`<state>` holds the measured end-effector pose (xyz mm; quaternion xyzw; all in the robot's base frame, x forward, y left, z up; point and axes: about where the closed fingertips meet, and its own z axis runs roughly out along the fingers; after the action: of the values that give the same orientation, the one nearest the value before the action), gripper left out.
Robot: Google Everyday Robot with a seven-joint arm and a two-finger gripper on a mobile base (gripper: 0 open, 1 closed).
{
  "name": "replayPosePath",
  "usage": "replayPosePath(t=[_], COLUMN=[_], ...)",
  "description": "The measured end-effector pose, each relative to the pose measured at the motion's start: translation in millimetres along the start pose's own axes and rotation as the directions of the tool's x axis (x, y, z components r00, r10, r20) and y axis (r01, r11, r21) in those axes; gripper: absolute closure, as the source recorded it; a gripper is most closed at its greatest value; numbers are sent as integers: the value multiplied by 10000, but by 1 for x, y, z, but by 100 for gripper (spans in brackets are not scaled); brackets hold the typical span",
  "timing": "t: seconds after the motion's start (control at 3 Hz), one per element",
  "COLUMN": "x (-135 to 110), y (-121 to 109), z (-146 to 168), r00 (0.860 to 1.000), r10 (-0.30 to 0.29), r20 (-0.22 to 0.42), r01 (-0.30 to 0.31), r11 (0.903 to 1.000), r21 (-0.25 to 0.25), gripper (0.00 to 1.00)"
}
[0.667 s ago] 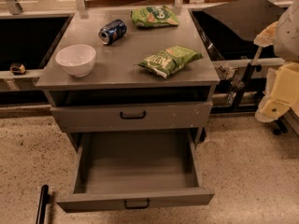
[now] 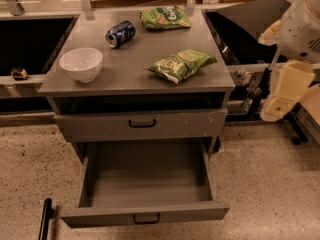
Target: Place green jalapeno chip bag into middle drawer
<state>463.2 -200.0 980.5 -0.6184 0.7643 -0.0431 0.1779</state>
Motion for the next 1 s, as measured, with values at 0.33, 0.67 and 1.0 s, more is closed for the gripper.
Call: replayPosePath(t=[0.33,0.67,1.0], x=[-41,-115,-149], y=[-32,-62,-76], z=[32,67,90], r00=[9858,9132,8771], r10=[-1412,-3561,-4199], r20=[905,1979,2332], r01=[1380,3289,3835], r11=[9896,9311,9046], r21=[407,1577,1863], gripper=[0,0,0])
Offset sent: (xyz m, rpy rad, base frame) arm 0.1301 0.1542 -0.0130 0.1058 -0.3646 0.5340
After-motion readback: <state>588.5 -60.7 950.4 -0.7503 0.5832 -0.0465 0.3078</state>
